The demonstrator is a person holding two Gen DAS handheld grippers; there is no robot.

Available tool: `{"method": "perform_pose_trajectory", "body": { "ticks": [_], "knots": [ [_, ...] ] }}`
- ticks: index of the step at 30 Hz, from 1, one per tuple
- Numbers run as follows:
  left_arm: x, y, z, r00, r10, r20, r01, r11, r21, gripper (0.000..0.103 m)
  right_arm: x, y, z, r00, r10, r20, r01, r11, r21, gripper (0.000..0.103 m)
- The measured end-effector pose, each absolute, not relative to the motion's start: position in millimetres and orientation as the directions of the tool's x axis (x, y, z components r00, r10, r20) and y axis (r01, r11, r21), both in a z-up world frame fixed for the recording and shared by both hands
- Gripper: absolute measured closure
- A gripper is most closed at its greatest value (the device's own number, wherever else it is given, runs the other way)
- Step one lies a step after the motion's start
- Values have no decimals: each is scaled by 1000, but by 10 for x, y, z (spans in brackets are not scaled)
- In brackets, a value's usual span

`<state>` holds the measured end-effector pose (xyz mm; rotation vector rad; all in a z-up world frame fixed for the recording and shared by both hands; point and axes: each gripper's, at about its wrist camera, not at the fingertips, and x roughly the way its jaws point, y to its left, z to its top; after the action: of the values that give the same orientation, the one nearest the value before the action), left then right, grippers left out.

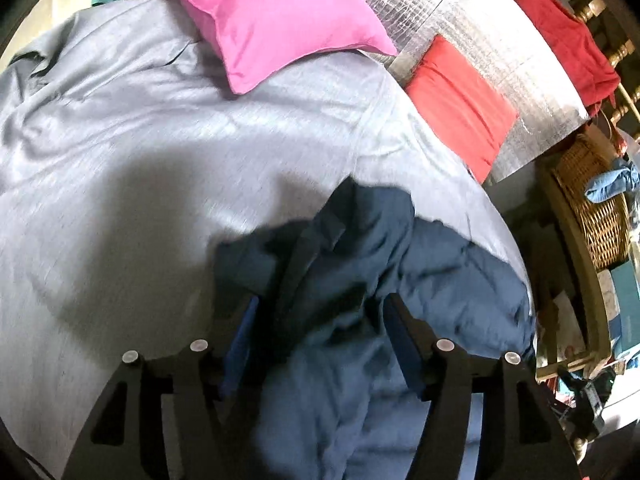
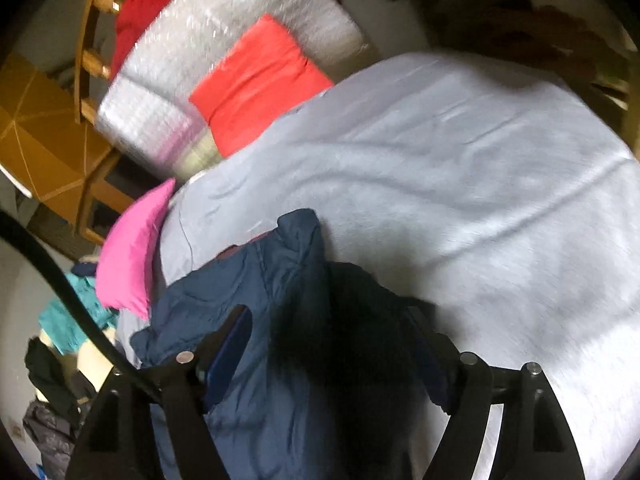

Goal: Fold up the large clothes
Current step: 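Fold the grasped edge with the left tool over the bundle while the right tool presses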

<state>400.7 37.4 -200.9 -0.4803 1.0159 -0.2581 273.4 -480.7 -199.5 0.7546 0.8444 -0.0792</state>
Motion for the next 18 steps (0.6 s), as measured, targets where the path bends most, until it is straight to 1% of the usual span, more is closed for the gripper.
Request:
{"method": "perform_pose_trajectory", "body": {
  "ticks": [4,8,10,11,12,13,14,15,16,17,18],
  "knots": [
    [4144,339,-2060,479,-411,-776,-12,881,-474,38,3063,-4795,-2241,625,250,-740,368,742,561,23],
    [4263,228,-2162,442,-369,-818,-13,909,-417,38,3271,-4791,-2537,581,272,-767,404,722,562,23],
    [4289,171,-2203,431,-344,-834,-20,921,-390,38,3306,-4759,-2639,579,272,-768,401,726,559,26],
    [4306,145,-2216,438,-335,-835,-20,924,-381,38,3325,-4748,-2677,580,273,-767,397,728,559,33],
    [4315,122,-2216,445,-327,-834,-20,927,-375,38,3322,-4729,-2677,581,269,-768,393,734,554,44],
    [4318,112,-2207,456,-324,-829,-20,927,-373,38,3319,-4705,-2653,587,268,-764,380,742,552,50],
    [4315,97,-2193,470,-324,-821,-18,926,-376,39,3297,-4699,-2595,596,266,-757,367,749,552,59],
    [4321,75,-2180,481,-330,-813,-10,925,-381,44,3282,-4654,-2517,612,242,-753,353,768,534,65],
    [4322,50,-2166,488,-332,-807,-2,924,-382,47,3266,-4599,-2433,628,208,-750,341,792,506,68],
    [4317,33,-2154,497,-327,-804,1,927,-376,47,3250,-4559,-2379,639,192,-745,333,804,493,74],
    [4306,15,-2147,505,-315,-803,5,932,-362,47,3216,-4523,-2298,659,163,-735,327,817,474,76]
  ]
}}
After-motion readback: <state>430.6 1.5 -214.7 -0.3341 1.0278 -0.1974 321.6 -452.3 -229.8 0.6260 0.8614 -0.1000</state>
